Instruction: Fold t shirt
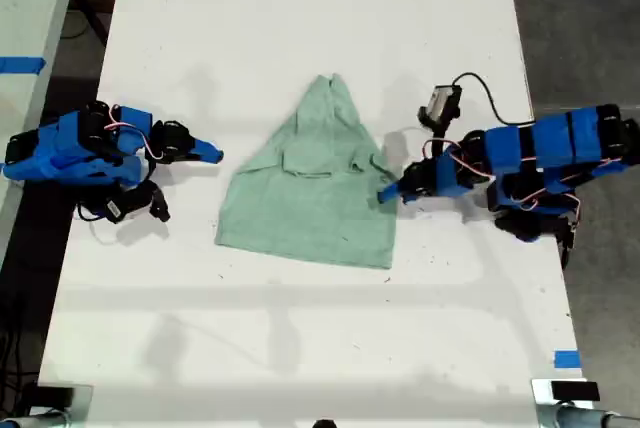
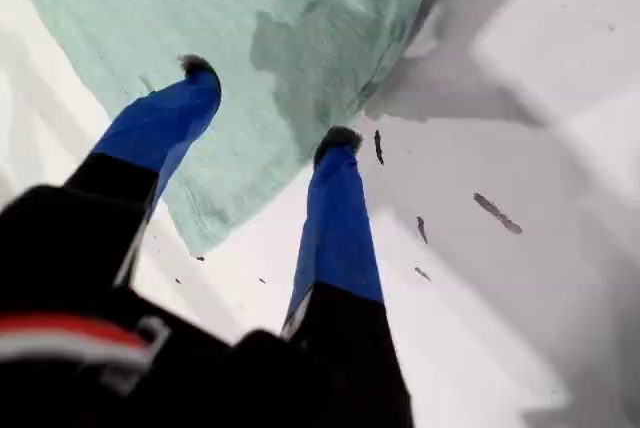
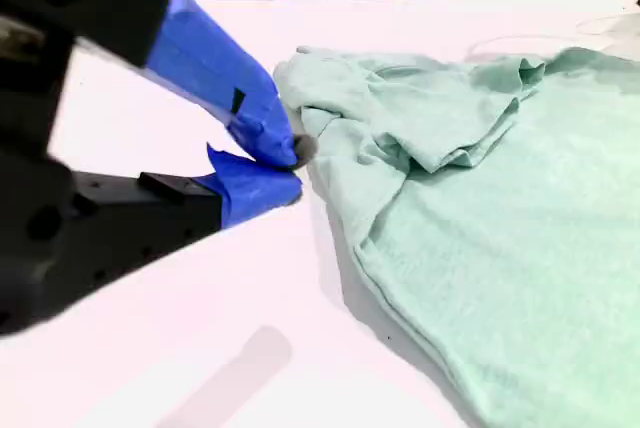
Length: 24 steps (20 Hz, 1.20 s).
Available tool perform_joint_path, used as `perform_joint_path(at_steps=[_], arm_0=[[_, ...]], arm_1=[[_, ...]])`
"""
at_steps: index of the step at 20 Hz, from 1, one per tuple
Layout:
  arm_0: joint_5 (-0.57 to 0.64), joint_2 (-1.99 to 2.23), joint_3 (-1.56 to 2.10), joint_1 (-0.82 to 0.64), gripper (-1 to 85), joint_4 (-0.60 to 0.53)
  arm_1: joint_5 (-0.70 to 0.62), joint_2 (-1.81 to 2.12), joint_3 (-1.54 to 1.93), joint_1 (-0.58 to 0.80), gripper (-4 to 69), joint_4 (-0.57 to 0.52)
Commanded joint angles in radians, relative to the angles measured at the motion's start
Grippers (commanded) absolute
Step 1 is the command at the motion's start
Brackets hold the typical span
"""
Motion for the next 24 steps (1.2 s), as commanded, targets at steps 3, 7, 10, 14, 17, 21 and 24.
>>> perform_joint_path(at_steps=[3, 7, 10, 14, 17, 21, 24], arm_0=[[-0.011, 0.005, 0.003, -0.011, -0.3, 0.000], [-0.011, 0.005, 0.003, -0.009, -0.3, 0.000], [-0.009, 0.005, 0.003, -0.011, -0.3, 0.000], [-0.009, 0.005, 0.003, -0.012, -0.3, 0.000], [-0.009, 0.005, 0.003, -0.014, -0.3, 0.000], [-0.009, 0.005, 0.003, -0.015, -0.3, 0.000], [-0.009, 0.005, 0.003, -0.015, -0.3, 0.000]], arm_1=[[-0.009, -0.589, -0.402, 0.014, -0.1, 0.164], [0.031, -0.611, -0.477, -0.003, -0.1, 0.318], [0.051, -0.492, -0.439, -0.006, -0.2, 0.362], [0.005, -0.390, -0.558, -0.021, -0.2, 0.448], [-0.055, -0.397, -0.689, -0.049, -0.2, 0.416], [-0.110, -0.453, -0.742, -0.061, -0.2, 0.265], [-0.137, -0.575, -0.825, -0.057, -0.1, 0.204]])
